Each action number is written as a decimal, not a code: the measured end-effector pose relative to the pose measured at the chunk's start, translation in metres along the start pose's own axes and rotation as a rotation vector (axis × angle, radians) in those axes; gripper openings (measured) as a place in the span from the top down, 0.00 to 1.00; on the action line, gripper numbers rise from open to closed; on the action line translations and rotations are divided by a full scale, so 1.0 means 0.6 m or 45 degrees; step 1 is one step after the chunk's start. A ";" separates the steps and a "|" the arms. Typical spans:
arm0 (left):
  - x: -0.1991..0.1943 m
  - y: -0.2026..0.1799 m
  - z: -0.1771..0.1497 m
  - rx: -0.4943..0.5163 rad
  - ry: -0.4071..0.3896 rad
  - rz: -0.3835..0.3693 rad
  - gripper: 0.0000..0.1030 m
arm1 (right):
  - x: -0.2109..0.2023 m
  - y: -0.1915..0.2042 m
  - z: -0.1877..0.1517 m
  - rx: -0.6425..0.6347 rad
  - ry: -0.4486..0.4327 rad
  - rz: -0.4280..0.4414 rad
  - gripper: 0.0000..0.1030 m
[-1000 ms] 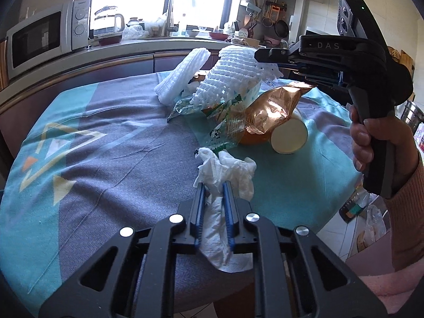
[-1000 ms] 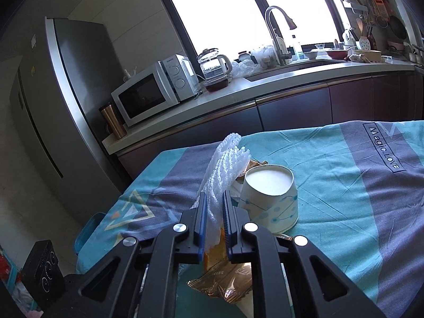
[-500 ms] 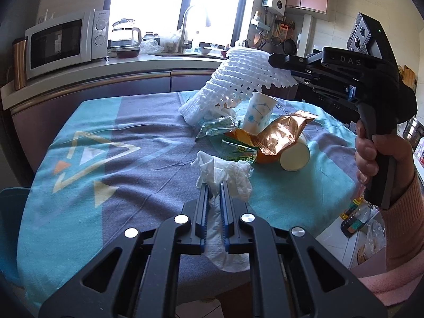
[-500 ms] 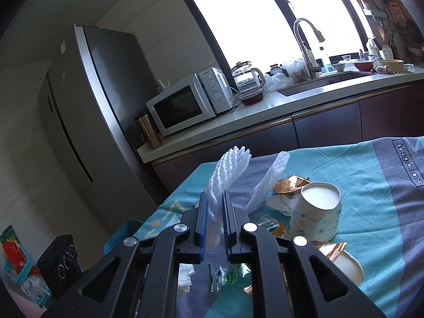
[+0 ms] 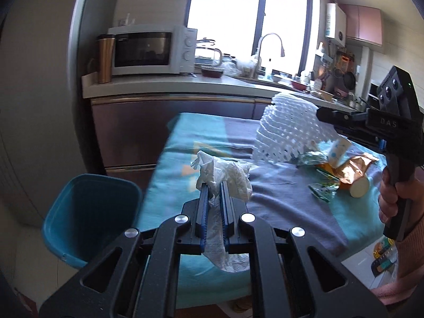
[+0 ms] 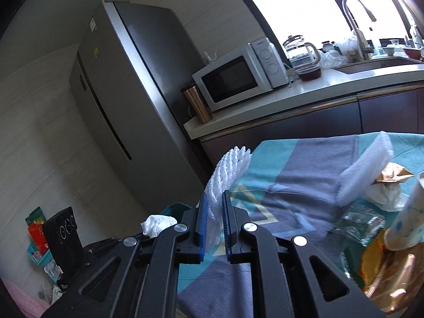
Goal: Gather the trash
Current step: 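Carry tissue and foam net to the teal bin and open both tools, then grasp the clear plastic bag with the left tool while the right tool grasps the gold wrapper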
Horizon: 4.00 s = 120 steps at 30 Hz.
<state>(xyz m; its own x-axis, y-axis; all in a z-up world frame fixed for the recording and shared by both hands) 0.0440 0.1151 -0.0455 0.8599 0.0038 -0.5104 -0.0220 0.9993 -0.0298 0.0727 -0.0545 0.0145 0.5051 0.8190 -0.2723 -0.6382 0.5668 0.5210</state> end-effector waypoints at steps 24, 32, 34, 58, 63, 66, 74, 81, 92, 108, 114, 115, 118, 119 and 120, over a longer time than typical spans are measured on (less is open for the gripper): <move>0.108 0.328 -0.074 -0.215 0.185 0.444 0.91 | 0.373 0.145 -0.093 -0.138 0.460 0.164 0.90; 0.150 0.342 -0.094 -0.236 0.259 0.443 0.88 | 0.429 0.129 -0.130 -0.127 0.616 0.109 0.88; 0.159 0.343 -0.098 -0.226 0.271 0.454 0.88 | 0.443 0.124 -0.134 -0.121 0.649 0.099 0.88; 0.131 0.255 -0.058 -0.186 0.128 0.325 0.53 | 0.335 0.101 -0.093 -0.112 0.522 0.154 0.61; 0.097 0.159 -0.033 -0.105 0.054 0.172 0.48 | 0.235 0.074 -0.055 -0.168 0.399 0.066 0.59; 0.086 0.090 -0.027 -0.055 0.040 0.064 0.45 | 0.173 0.056 -0.047 -0.172 0.328 -0.007 0.57; 0.071 -0.113 -0.034 0.115 0.045 -0.210 0.41 | -0.024 -0.016 -0.039 -0.105 0.134 -0.276 0.57; 0.084 -0.249 -0.060 0.203 0.133 -0.403 0.40 | -0.184 -0.070 -0.032 -0.072 -0.069 -0.550 0.56; 0.136 -0.353 -0.084 0.253 0.312 -0.515 0.39 | -0.287 -0.157 -0.048 0.042 -0.153 -0.759 0.52; 0.175 -0.394 -0.077 0.150 0.469 -0.621 0.48 | -0.284 -0.197 -0.089 0.241 -0.149 -0.614 0.70; 0.180 -0.395 -0.081 0.096 0.499 -0.649 0.70 | -0.287 -0.191 -0.089 0.243 -0.154 -0.585 0.77; 0.181 -0.395 -0.081 0.090 0.505 -0.653 0.75 | -0.287 -0.189 -0.089 0.241 -0.155 -0.584 0.78; 0.181 -0.395 -0.081 0.081 0.512 -0.652 0.84 | -0.290 -0.185 -0.087 0.234 -0.160 -0.576 0.78; 0.180 -0.394 -0.081 0.078 0.512 -0.656 0.86 | -0.291 -0.184 -0.086 0.229 -0.161 -0.575 0.78; 0.178 -0.394 -0.081 0.076 0.509 -0.656 0.89 | -0.291 -0.181 -0.085 0.224 -0.161 -0.574 0.78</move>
<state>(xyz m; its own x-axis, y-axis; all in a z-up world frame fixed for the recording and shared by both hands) 0.1166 -0.1226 -0.1347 0.4969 -0.4785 -0.7240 0.3806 0.8699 -0.3137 0.0241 -0.2548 -0.0360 0.7817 0.4722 -0.4074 -0.2376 0.8294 0.5056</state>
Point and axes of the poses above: each gripper's, at about its wrist camera, not at the fingertips, and x roughly the way its jaws point, y to its left, z to its top, the point moved 8 cm from there along x, roughly the way its jaws point, and after that the axes turned 11 degrees about z, right-handed, at the moved point
